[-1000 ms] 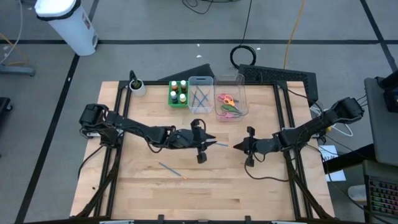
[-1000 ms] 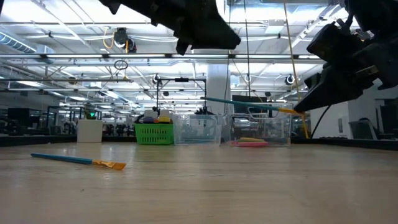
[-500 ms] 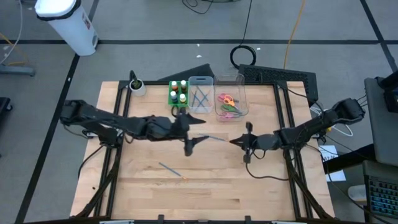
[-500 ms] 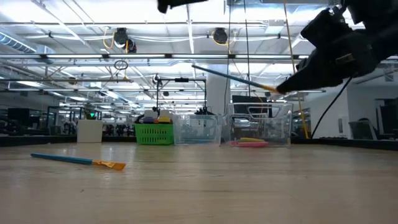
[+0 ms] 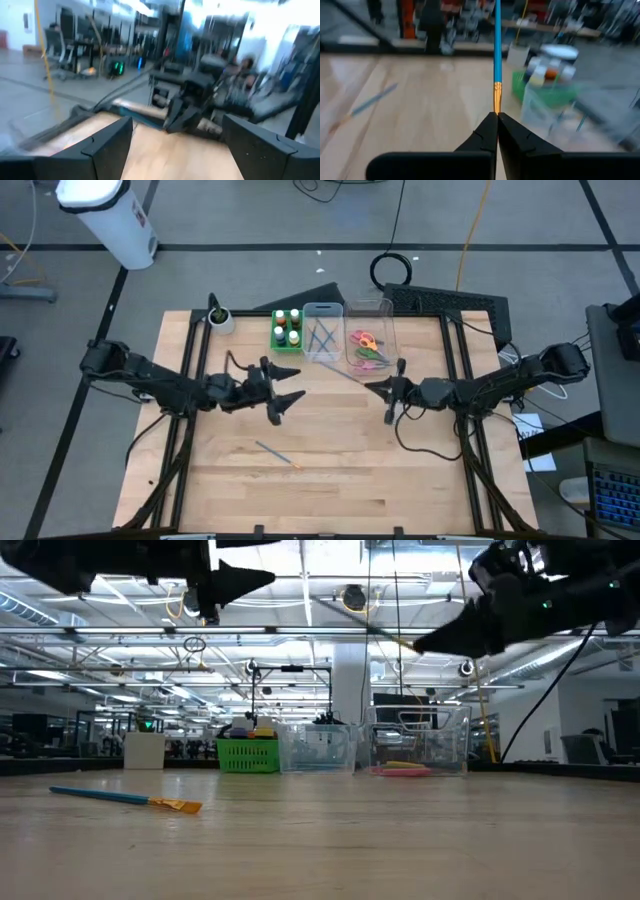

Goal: Pick & Place Paint Supplies
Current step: Put the blue paint brush into the white bin

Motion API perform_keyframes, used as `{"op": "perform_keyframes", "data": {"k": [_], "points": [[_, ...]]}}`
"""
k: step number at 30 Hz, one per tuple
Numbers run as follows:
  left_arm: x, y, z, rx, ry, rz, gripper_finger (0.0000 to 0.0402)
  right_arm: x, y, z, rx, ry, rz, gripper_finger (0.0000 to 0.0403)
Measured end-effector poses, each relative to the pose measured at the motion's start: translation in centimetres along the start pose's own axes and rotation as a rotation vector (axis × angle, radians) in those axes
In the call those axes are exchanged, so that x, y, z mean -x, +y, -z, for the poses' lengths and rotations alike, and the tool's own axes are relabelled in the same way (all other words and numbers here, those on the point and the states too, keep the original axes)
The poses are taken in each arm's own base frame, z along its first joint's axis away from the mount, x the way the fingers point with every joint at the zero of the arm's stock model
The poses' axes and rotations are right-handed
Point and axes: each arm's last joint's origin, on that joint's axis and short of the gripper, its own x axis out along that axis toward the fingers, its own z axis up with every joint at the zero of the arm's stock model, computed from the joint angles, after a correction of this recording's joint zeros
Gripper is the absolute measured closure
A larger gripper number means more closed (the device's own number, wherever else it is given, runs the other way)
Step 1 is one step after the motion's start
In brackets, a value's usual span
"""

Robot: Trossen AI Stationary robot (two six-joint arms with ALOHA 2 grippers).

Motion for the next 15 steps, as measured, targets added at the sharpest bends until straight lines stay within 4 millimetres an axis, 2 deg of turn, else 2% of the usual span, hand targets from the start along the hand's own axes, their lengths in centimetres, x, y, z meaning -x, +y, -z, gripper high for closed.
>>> {"op": "perform_keyframes", "data": {"k": [3,6,15], "points": [[0.3,0.3,1.1,0.043,-0.019,0.002,0.0084,-0.1,-0.4,-0.9,-0.003,-0.091,0.017,0.0403],[-0.4,0.2,1.7,0.07,-0.008,-0.007,0.0084,0.0,-0.5,-1.8,-0.005,-0.178,-0.026,0.0403],[-5.7,-1.1,0.9,-0.005,-0.035,0.049,0.0085,0.0,-0.2,-2.3,-0.021,-0.208,-0.059,0.0403]]}}
